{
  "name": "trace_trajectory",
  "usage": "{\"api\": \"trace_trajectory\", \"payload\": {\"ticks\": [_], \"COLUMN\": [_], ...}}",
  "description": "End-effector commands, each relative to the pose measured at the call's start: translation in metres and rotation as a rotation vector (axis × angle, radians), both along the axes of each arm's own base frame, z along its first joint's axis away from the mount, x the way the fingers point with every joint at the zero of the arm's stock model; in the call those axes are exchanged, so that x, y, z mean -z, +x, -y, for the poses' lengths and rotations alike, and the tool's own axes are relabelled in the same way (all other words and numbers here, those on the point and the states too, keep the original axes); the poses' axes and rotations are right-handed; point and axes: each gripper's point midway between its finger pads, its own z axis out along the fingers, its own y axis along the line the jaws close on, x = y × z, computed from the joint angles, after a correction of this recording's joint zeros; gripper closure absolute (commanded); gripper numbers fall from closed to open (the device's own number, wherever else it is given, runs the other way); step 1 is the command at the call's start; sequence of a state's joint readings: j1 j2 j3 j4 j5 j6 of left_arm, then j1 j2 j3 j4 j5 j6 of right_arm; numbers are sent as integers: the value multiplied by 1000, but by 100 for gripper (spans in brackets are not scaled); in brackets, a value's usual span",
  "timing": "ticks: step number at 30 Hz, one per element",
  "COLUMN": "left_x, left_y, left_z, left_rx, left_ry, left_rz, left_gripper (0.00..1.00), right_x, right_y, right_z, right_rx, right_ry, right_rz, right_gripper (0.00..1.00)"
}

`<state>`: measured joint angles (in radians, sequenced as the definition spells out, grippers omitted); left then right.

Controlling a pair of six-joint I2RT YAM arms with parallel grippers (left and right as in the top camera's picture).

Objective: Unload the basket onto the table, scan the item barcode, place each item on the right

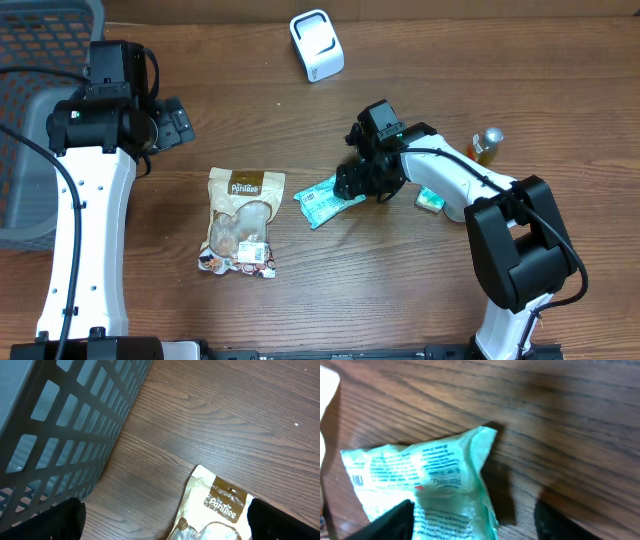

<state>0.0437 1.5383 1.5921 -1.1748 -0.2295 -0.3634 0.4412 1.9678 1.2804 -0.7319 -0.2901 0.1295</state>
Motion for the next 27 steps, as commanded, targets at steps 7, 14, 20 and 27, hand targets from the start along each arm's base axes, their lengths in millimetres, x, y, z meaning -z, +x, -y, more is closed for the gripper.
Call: {"api": "trace_trajectory", "payload": {"ticks": [7, 14, 20, 27], "left_x": [-6, -6, -6, -6], "left_y": [1, 1, 1, 1], "left_z": [-3, -3, -3, -3], "left_rx": [3, 3, 3, 3], "left_ry": [18, 18, 18, 18], "left_rz": [15, 15, 15, 15], "left_gripper": [0, 0, 0, 0], "right_x": [-9, -5, -3, -2], "right_y": [-6, -7, -9, -8], "right_z": [-11, -11, -13, -10], "right_rx": [-16, 11, 24, 51], "right_ry": [34, -33, -59, -75], "right_rz": [8, 26, 32, 30], "right_gripper": [39, 40, 42, 42]}}
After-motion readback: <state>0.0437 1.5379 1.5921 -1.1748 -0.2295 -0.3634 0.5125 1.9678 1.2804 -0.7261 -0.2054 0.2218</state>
